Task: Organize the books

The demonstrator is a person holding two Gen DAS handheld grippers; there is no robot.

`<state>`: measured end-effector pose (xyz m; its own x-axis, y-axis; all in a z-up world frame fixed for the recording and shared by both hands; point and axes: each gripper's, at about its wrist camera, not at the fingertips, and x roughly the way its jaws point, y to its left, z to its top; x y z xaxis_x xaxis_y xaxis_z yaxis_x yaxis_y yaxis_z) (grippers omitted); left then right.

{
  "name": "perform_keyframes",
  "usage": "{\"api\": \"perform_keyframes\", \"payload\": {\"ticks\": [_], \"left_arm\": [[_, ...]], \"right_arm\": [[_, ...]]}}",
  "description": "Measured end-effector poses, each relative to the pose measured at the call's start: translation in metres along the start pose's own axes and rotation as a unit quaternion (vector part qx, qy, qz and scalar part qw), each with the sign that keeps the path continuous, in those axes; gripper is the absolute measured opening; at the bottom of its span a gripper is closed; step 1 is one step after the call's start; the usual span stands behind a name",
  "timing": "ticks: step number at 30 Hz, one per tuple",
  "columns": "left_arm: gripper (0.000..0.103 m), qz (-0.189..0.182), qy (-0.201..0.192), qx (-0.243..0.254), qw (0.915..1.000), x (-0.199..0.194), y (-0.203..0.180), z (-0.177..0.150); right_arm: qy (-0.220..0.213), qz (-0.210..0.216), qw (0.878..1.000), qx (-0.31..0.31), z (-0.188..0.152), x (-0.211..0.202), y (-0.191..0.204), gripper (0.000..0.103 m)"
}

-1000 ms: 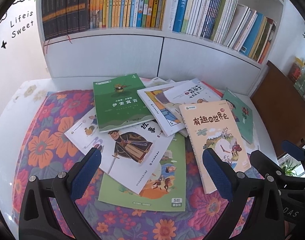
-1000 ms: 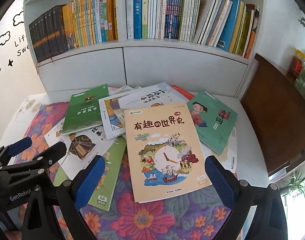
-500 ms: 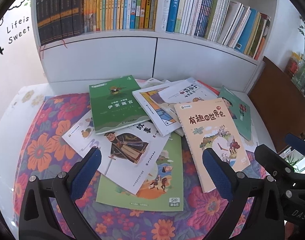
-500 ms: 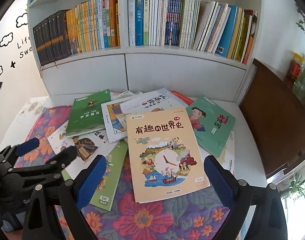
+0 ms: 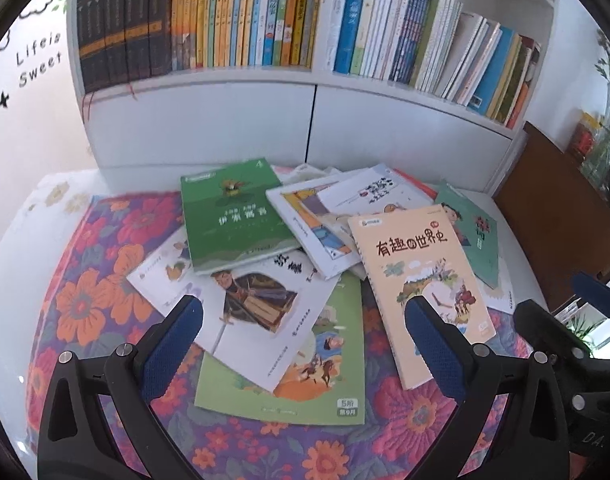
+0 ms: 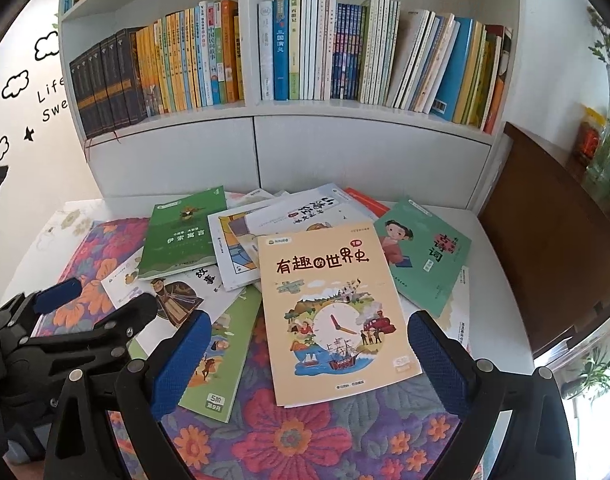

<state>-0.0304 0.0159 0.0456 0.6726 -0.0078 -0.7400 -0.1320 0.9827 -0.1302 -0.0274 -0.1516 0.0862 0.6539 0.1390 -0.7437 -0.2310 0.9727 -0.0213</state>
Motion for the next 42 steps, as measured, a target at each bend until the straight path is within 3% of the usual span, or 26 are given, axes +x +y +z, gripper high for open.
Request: {"api": "perform_keyframes", "payload": {"ticks": [3, 10, 15, 18, 20, 21, 23, 24, 25, 26, 29, 31, 36, 38, 39, 41, 42], "left_arm": [[0.100, -0.022, -0.024, -0.001, 0.9995, -0.008, 0.001, 0.000], [0.100, 0.011, -0.042, 0.001, 0.9991, -0.008, 0.006, 0.002], [0.100, -0.019, -0.041, 0.005, 0.9990, -0.012, 0.000, 0.000], [0.101, -0.039, -0.045, 0.012, 0.9982, -0.013, -0.005, -0.001], [0.100, -0.054, -0.059, -0.014, 0.9967, -0.010, 0.000, -0.004], [0.100, -0.064, -0.056, -0.019, 0.9962, -0.005, 0.000, 0.000], [0.090, -0.069, -0.044, -0.004, 0.9966, 0.004, -0.008, 0.007], [0.090, -0.057, -0.037, -0.003, 0.9977, 0.011, -0.013, 0.009], [0.090, -0.053, -0.032, -0.002, 0.9980, 0.017, -0.016, 0.010], [0.090, -0.054, -0.027, 0.001, 0.9982, 0.022, -0.018, 0.010], [0.090, -0.068, 0.003, 0.001, 0.9977, 0.046, -0.026, 0.006], [0.090, -0.056, 0.023, 0.007, 0.9982, 0.065, -0.036, 0.000], [0.080, -0.079, 0.093, 0.014, 0.9924, 0.117, -0.062, -0.025], [0.079, -0.076, 0.112, 0.015, 0.9907, 0.135, -0.072, -0.034], [0.079, -0.067, 0.129, 0.022, 0.9891, 0.148, -0.080, -0.041], [0.079, -0.037, 0.109, 0.062, 0.9914, 0.150, -0.100, -0.045], [0.078, -0.055, 0.123, 0.078, 0.9879, 0.151, -0.112, -0.046]], "right_arm": [[-0.011, -0.021, 1.000, -0.002, 0.000, -0.007, -0.001, 0.098], [-0.105, -0.052, 0.993, -0.033, -0.001, -0.019, 0.000, 0.098], [-0.058, -0.040, 0.997, -0.037, -0.003, -0.009, 0.004, 0.099], [-0.067, -0.038, 0.996, -0.036, -0.005, -0.013, -0.003, 0.099], [-0.075, -0.043, 0.996, -0.026, -0.008, -0.011, -0.014, 0.099], [-0.044, -0.033, 0.997, -0.048, -0.003, 0.003, -0.017, 0.099], [0.018, -0.014, 0.989, -0.143, 0.004, 0.038, -0.018, 0.088], [0.032, -0.035, 0.987, -0.156, 0.004, 0.050, -0.023, 0.080], [0.046, -0.063, 0.985, -0.154, 0.003, 0.063, -0.031, 0.080], [0.060, -0.070, 0.985, -0.148, 0.000, 0.074, -0.039, 0.080], [0.088, -0.005, 0.992, -0.086, -0.011, 0.110, -0.072, 0.080], [0.112, 0.018, 0.993, -0.035, -0.018, 0.134, -0.092, 0.079], [0.139, 0.004, 0.990, 0.004, -0.035, 0.178, -0.116, 0.074], [0.135, 0.026, 0.990, 0.020, -0.032, 0.183, -0.124, 0.074], [0.138, 0.039, 0.989, 0.029, -0.029, 0.184, -0.127, 0.074], [0.148, 0.067, 0.985, 0.052, -0.028, 0.188, -0.131, 0.075], [0.150, 0.071, 0.985, 0.047, -0.027, 0.189, -0.128, 0.075]]}}
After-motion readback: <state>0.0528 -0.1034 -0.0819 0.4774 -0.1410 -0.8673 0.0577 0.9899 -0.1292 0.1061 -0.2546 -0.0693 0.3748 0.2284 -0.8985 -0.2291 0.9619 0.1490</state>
